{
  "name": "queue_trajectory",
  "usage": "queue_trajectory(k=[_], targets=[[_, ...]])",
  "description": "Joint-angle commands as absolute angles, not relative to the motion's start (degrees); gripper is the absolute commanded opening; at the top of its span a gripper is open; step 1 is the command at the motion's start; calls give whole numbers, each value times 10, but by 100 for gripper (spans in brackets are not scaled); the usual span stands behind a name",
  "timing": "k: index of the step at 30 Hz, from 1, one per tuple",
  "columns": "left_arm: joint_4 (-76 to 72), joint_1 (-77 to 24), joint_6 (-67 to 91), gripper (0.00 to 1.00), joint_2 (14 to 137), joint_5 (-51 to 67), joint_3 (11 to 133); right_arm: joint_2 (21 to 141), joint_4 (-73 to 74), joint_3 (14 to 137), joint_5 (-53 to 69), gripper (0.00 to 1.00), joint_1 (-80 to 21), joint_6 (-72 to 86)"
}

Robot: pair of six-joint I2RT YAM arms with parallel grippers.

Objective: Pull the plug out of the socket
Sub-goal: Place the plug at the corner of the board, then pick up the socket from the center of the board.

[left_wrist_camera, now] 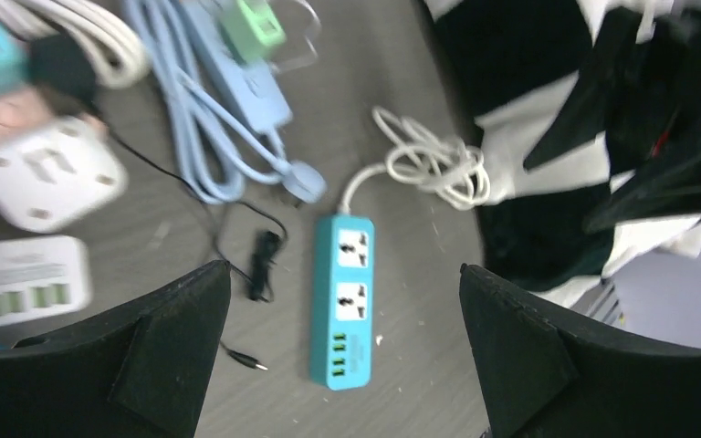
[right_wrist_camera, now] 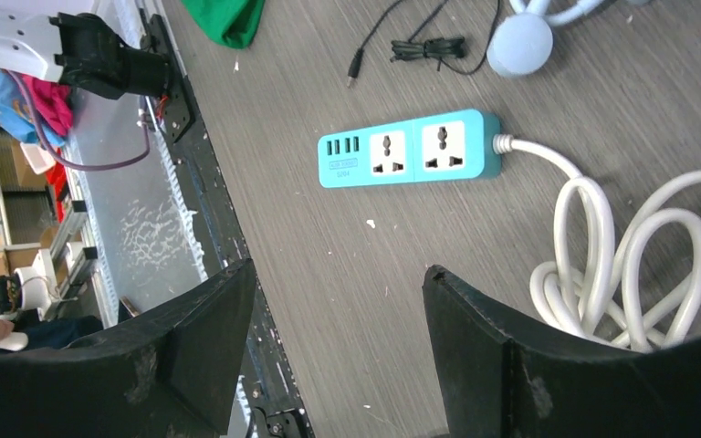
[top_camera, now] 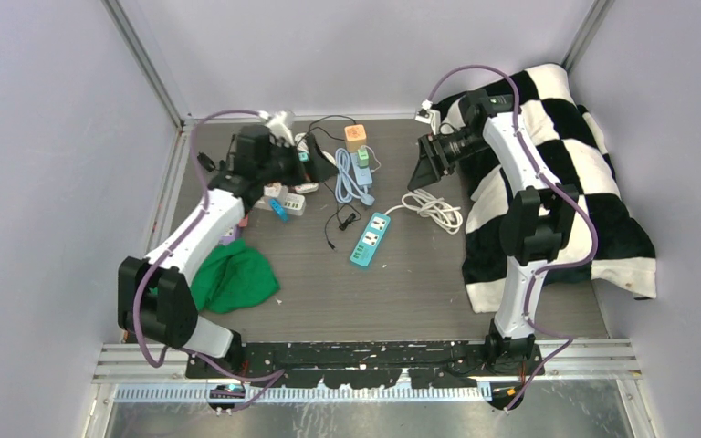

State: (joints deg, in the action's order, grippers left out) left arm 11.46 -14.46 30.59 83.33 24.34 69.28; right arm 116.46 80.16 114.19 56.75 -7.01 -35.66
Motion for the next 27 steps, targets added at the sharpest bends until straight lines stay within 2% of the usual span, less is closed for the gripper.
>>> queue_trajectory(k=[1,13,25,27], targets=[[75,-232,297,96,839,175,657,1115,760,1117,539,72,-71,-318],[167,-400,222,88,974,-9,751,1107,697,1084,480,73,-68,-250],[226,-454,179,86,1071,-33,811,1102,680,1065,476,74,-59,-238],[227,-459,174,83,1082,-40,814,1100,678,1061,476,74,-57,-237]])
